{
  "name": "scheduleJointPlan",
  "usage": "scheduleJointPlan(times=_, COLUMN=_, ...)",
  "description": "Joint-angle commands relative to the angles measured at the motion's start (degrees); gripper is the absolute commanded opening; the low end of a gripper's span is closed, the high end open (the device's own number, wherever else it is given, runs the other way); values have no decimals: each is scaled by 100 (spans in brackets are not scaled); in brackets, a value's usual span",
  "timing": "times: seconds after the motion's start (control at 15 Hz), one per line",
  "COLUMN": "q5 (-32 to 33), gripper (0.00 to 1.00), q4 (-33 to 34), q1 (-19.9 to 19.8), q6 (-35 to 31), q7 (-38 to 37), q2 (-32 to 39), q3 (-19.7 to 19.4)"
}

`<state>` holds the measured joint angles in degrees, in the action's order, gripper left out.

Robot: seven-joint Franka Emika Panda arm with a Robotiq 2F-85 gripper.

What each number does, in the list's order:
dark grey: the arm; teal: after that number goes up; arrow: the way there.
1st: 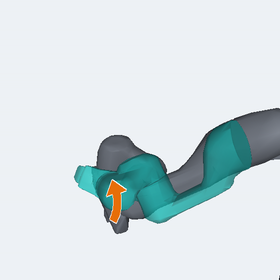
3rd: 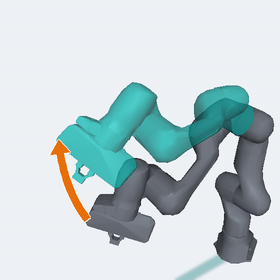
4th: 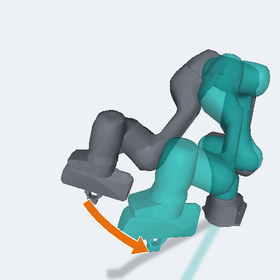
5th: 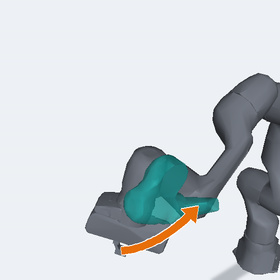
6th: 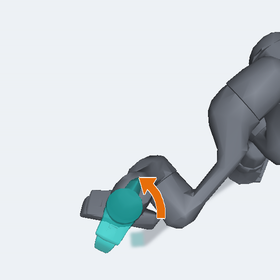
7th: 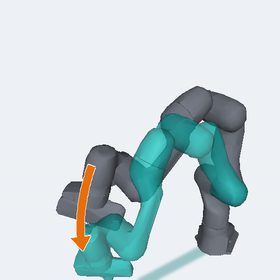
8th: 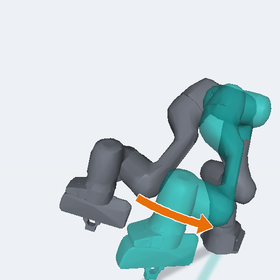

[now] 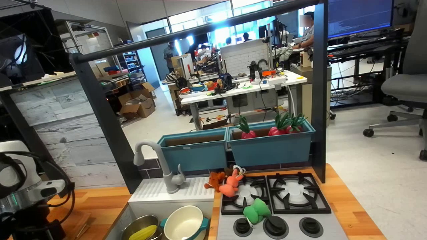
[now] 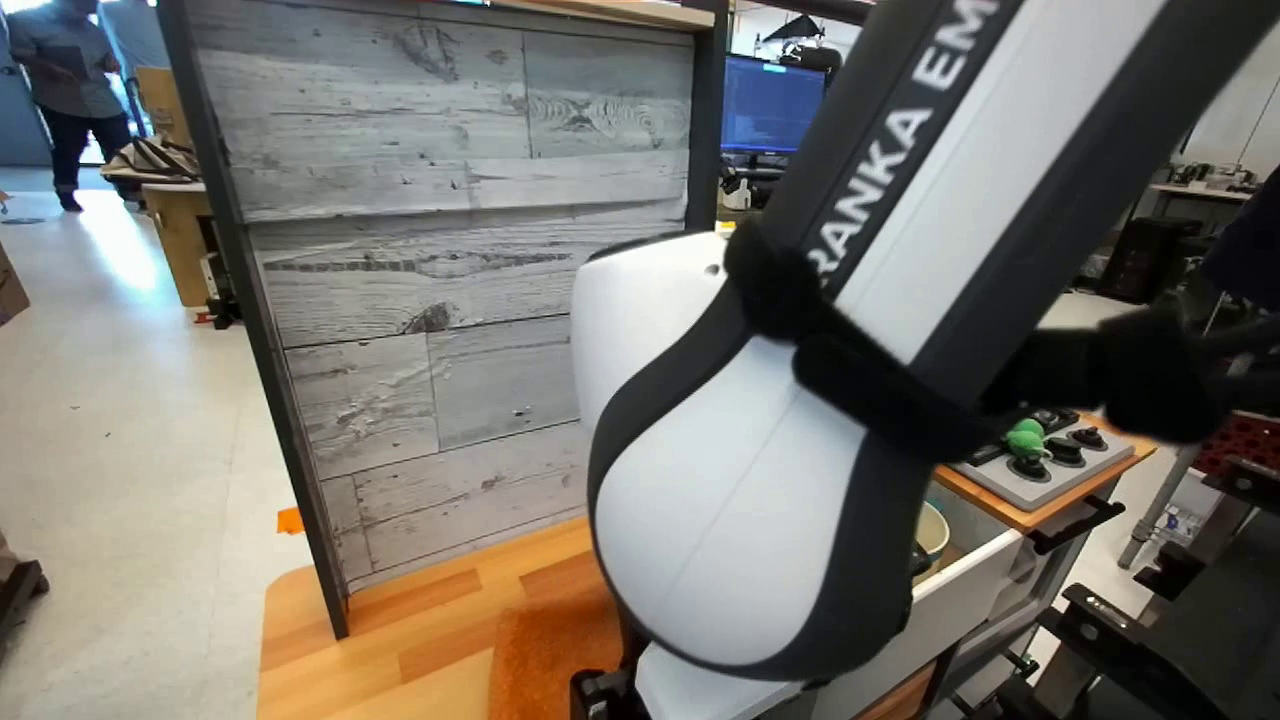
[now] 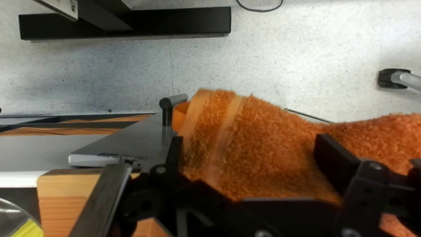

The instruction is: Put the plush toy from the counter into the sink, wipe the counter with the orange towel, and put the toys from the stove in the sink

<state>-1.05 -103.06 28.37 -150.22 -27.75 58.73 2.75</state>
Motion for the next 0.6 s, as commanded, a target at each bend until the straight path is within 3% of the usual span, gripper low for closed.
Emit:
scheduleJointPlan(times=0.0, q5=-70, gripper=100, q4=-1191, q1=76, q6=-1018, q7=-222, q2=-1199, q3=-273)
scheduleJointPlan(times=0.33, q5=-27, gripper=100, q4=-2374, q1=756, q6=-2362, q7=-815, q2=-2592, q3=-1190)
scheduleJointPlan(times=0.47, q5=63, gripper=100, q4=-2966, q1=1582, q6=-2639, q7=-1332, q2=-3123, q3=-2194)
scheduleJointPlan(times=0.53, q5=-97, gripper=100, q4=-2173, q1=915, q6=-2336, q7=-803, q2=-2464, q3=-1472)
